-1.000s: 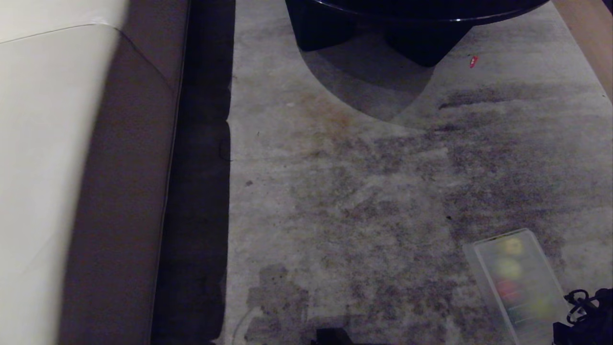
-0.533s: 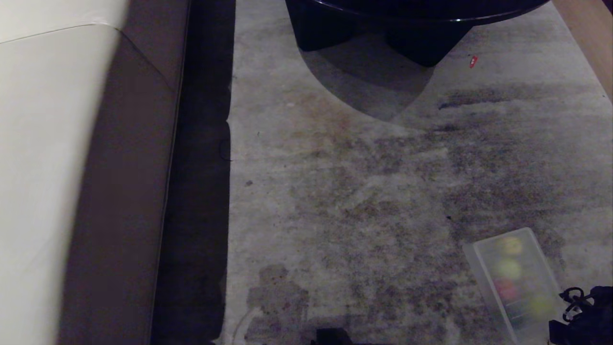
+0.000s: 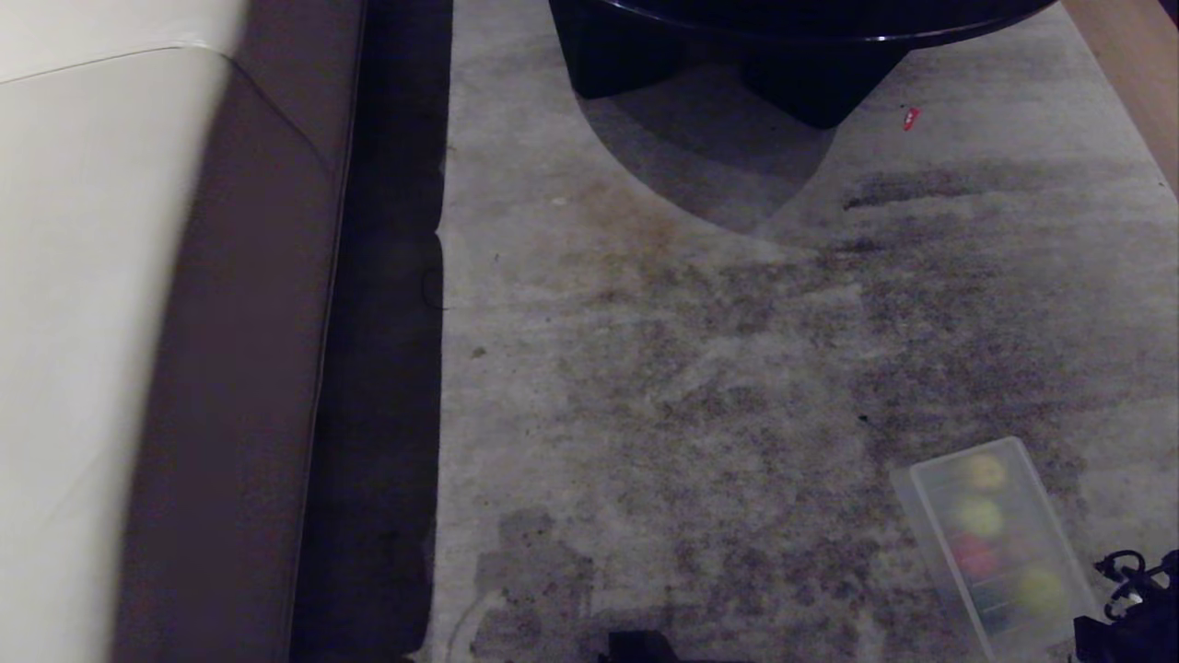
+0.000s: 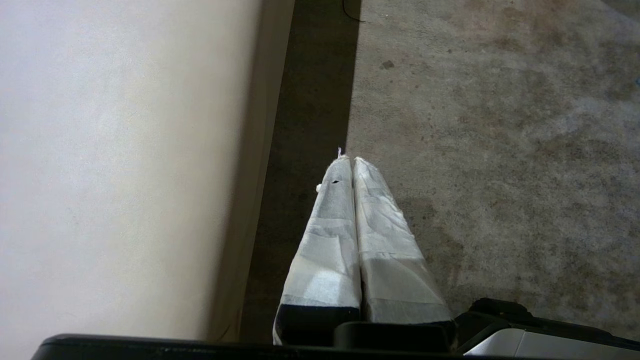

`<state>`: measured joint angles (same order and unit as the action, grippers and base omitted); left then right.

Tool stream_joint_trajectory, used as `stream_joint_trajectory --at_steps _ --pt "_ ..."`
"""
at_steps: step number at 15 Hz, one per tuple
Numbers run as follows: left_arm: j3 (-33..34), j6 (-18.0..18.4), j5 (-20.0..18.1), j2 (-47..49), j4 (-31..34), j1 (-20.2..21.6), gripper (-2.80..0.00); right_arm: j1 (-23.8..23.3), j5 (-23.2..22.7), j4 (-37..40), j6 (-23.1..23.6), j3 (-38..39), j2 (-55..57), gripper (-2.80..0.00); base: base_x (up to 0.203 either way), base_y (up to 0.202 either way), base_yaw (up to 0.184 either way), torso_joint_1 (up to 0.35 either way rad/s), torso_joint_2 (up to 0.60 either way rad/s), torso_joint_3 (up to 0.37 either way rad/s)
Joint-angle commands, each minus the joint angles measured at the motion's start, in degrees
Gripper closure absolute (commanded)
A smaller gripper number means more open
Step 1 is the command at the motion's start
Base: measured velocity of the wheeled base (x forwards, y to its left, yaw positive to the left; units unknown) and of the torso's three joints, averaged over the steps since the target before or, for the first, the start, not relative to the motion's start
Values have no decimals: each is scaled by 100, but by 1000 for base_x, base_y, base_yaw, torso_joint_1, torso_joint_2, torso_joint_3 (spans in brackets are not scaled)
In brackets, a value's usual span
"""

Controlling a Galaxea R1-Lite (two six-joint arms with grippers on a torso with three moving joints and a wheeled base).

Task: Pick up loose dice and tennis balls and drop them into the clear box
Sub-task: Close the lid

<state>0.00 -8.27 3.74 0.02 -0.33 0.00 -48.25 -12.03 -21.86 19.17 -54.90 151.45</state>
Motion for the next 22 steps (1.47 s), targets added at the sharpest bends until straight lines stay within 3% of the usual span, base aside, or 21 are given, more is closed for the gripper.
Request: stream_joint_trajectory --at_steps 1,6,8,10,12,14,16,18,22 --pt "0 -8 4 5 -2 0 0 -157 -197 -11 91 368 -837 0 0 0 0 0 0 0" --pt "0 -8 4 -2 -2 0 0 -188 -1049 234 157 1249 -3393 0 0 0 0 0 0 0" --pt "0 -8 5 -2 -2 0 0 94 -1283 693 186 1380 -4549 0 0 0 0 0 0 0" --pt "0 -8 4 -1 -2 0 0 669 -1391 1216 -6 1381 -5615 0 0 0 0 0 0 0" --pt "0 -8 4 2 -2 0 0 1619 -1143 1795 -508 1277 -6314 0 0 0 0 0 0 0" --pt "0 -8 4 6 -2 0 0 2413 -363 2293 -1173 1290 -6860 0 0 0 0 0 0 0" --pt "0 -8 4 -2 -2 0 0 3074 -91 2870 -1828 1424 -7522 0 0 0 0 0 0 0" --pt "0 -8 4 4 -2 0 0 3522 147 3333 -2333 1702 -8271 0 0 0 0 0 0 0" --pt "0 -8 4 -2 -2 0 0 4202 552 3554 -2655 2852 -10169 0 0 0 0 0 0 0"
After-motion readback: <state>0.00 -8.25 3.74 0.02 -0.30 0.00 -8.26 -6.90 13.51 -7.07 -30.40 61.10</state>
